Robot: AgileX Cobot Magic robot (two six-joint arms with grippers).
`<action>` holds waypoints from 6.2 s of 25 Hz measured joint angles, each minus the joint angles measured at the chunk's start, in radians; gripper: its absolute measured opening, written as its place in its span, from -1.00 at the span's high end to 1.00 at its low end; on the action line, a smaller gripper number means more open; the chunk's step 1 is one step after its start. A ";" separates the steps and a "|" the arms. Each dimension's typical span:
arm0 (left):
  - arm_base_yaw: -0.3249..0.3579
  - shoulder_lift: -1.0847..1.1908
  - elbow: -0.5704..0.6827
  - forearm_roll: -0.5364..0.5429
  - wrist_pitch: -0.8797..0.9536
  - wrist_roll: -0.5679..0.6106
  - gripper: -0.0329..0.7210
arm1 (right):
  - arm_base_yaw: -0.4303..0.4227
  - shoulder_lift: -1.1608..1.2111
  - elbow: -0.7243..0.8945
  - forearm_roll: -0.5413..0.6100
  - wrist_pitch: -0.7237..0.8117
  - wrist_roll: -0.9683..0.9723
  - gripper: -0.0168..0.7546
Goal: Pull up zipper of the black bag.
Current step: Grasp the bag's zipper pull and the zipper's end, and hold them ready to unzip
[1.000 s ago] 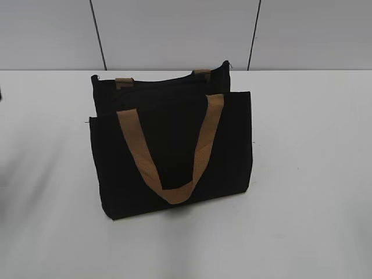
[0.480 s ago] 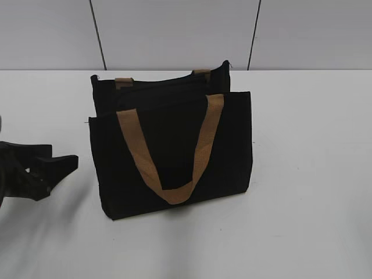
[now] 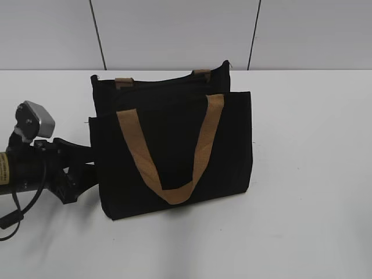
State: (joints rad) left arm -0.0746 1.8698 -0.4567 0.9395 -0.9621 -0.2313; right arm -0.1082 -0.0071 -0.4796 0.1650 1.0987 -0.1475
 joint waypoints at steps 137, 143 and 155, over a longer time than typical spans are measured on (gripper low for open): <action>-0.065 -0.729 -0.152 0.354 0.189 -0.458 0.83 | 0.488 1.431 -0.577 0.919 -0.376 -1.202 -0.15; -0.065 -0.729 -0.152 0.354 0.189 -0.458 0.83 | 0.551 1.635 -0.755 0.919 -0.384 -1.251 -0.06; -0.065 -0.729 -0.152 0.354 0.189 -0.458 0.83 | 0.667 1.809 -0.846 0.918 -0.421 -1.326 -0.03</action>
State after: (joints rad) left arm -0.1396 1.1411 -0.6091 1.2932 -0.7735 -0.6896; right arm 0.5588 1.8014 -1.3255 1.0833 0.6772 -1.4730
